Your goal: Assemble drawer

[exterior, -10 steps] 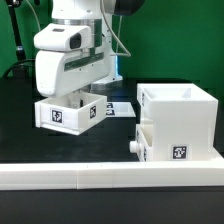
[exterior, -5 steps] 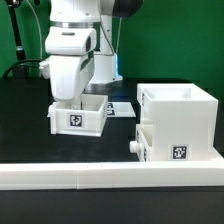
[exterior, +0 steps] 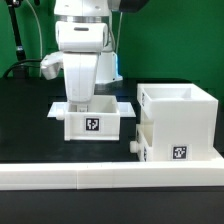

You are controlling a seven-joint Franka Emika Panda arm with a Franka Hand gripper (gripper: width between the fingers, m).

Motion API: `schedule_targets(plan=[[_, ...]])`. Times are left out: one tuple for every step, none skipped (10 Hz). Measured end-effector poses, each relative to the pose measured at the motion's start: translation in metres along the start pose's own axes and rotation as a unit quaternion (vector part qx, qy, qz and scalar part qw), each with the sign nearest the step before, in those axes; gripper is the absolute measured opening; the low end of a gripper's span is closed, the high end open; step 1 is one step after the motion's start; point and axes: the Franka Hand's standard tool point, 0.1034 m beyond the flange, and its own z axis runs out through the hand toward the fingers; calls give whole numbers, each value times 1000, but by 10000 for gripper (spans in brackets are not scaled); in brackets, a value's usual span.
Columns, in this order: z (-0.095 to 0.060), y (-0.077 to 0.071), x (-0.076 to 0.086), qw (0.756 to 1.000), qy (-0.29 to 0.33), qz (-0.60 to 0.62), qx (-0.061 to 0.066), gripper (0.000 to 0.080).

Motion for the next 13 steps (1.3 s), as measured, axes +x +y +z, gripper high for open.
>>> schedule_targets(plan=[[1, -1, 0, 1000, 0, 0, 1, 42], [1, -1, 0, 1000, 0, 0, 1, 42], [4, -2, 1, 1000, 1, -2, 2, 42], [3, 2, 6, 1000, 2, -1, 5, 42], [-1, 9, 11, 1000, 2, 1, 4, 42], [-4, 13, 12, 1000, 3, 1, 1, 42], [-5, 16, 15, 1000, 3, 9, -1, 42], [-6, 19, 21, 1000, 4, 14, -3, 42], [-6, 19, 25, 1000, 5, 17, -3, 42], [-5, 19, 29, 1000, 6, 20, -2, 42], [-4, 19, 28, 1000, 6, 20, -2, 42], [-4, 19, 27, 1000, 6, 21, -1, 42], [-3, 18, 28, 1000, 6, 20, -2, 42]])
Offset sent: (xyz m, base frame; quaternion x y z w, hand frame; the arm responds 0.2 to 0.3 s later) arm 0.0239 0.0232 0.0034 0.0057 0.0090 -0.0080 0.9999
